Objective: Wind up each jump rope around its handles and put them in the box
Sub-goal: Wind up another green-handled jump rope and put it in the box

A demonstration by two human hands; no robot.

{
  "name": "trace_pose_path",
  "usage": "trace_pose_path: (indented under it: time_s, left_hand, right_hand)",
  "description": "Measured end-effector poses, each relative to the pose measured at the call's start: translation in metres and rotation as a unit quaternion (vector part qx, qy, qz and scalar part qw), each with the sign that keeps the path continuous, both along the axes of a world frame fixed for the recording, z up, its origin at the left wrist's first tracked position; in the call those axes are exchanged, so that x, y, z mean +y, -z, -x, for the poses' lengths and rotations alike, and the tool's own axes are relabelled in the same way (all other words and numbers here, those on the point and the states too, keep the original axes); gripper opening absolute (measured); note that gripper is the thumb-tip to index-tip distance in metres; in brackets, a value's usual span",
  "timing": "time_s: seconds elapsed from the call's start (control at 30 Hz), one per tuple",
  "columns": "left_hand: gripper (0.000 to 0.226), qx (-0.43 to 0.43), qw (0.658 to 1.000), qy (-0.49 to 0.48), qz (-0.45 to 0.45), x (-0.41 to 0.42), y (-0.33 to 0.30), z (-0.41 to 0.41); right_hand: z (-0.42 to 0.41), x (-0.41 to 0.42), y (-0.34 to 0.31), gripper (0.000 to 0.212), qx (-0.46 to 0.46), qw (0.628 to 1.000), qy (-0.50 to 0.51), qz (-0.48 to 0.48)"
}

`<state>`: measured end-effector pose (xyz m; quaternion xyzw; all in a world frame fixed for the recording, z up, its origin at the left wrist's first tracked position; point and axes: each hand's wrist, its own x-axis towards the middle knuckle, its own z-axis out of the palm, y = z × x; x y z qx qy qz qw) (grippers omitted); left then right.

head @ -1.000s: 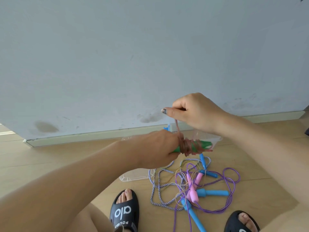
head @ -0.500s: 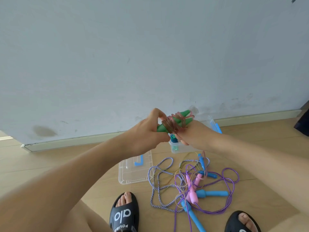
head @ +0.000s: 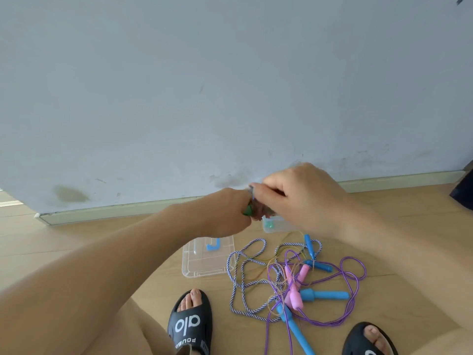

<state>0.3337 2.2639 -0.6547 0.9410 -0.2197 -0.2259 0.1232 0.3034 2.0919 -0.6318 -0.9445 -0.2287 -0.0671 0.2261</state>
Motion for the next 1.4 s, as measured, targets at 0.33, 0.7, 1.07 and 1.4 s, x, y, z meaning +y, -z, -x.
trace_pose_path:
  time_s: [0.33, 0.7, 1.07, 1.4]
  left_hand:
    - [0.01, -0.06, 0.985, 0.112, 0.118, 0.003, -0.005, 0.009]
    - [0.009, 0.046, 0.936, -0.188, 0.293, 0.016, -0.009, -0.013]
    - [0.013, 0.008, 0.997, -0.041, 0.068, 0.011, -0.01, -0.002]
    - [0.039, -0.049, 0.993, 0.077, 0.075, 0.008, -0.01, 0.013]
  right_hand:
    - [-0.041, -0.016, 0.029, 0.06, 0.191, 0.973, -0.008, -0.127]
    - [-0.016, -0.012, 0.044, 0.058, 0.289, 0.924, 0.096, -0.23]
    - [-0.018, -0.005, 0.013, 0.055, -0.105, 0.988, -0.04, 0.103]
    - [-0.039, -0.001, 0.024, 0.057, 0.178, 0.976, -0.058, -0.114]
